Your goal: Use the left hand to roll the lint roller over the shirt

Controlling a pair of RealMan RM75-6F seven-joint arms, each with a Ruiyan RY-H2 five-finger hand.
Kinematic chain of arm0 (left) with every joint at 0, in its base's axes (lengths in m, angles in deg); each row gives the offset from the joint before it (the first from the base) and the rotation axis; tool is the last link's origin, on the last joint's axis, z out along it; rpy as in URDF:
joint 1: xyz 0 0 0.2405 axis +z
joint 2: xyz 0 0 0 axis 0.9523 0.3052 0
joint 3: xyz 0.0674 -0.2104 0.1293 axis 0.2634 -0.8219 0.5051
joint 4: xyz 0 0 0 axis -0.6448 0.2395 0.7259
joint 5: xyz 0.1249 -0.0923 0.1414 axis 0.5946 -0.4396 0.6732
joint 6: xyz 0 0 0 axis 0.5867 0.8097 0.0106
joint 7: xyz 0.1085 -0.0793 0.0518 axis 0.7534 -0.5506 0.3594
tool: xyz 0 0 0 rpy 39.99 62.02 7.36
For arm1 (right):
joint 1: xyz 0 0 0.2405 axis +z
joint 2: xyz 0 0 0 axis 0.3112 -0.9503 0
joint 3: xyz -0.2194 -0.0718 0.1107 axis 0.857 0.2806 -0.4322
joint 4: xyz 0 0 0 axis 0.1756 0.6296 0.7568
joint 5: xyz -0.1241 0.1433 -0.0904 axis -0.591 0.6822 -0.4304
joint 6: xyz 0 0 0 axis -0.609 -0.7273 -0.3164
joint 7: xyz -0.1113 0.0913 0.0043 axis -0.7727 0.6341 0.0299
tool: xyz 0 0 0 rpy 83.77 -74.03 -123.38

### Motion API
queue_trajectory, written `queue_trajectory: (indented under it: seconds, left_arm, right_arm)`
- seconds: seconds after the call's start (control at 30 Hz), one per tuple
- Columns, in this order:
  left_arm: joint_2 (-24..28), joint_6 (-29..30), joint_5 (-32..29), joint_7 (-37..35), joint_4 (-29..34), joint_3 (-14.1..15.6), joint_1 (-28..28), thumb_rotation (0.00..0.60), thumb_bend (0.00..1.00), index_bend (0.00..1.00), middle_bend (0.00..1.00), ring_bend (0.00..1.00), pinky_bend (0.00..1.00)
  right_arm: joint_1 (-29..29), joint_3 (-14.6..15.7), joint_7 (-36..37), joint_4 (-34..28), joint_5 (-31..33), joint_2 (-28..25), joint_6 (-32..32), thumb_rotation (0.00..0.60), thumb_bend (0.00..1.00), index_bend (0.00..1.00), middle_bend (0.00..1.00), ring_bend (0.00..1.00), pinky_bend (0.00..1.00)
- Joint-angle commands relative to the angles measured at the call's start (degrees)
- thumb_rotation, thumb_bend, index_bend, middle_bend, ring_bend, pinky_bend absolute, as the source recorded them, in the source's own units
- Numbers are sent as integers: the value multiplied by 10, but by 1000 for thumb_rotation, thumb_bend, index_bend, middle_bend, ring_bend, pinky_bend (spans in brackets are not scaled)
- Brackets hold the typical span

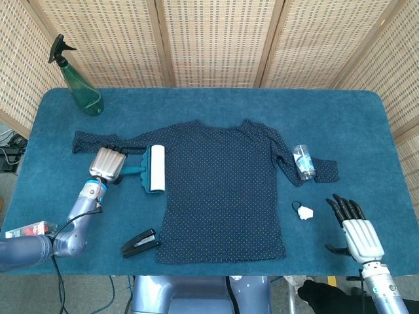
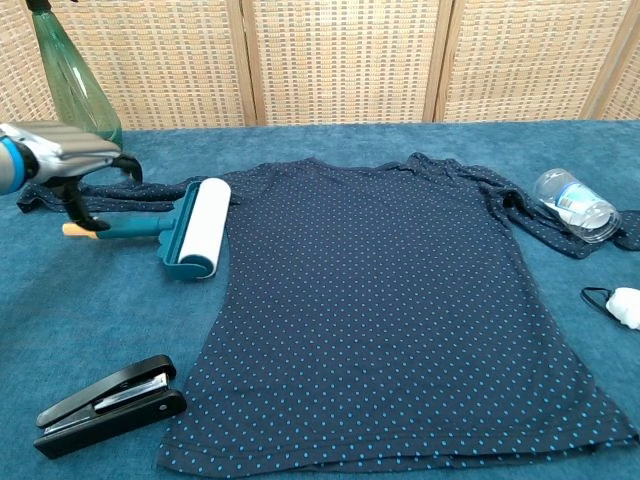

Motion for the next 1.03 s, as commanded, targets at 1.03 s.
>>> queue_trajectory:
  seconds: [1.03]
  left_arm:
    - [8,380,444,-330,-3,56,382,600,208,0,0,0,0]
  right_arm:
    - [-10,-14,16,2,-9,-7,-45,600,99,0,0,0,0]
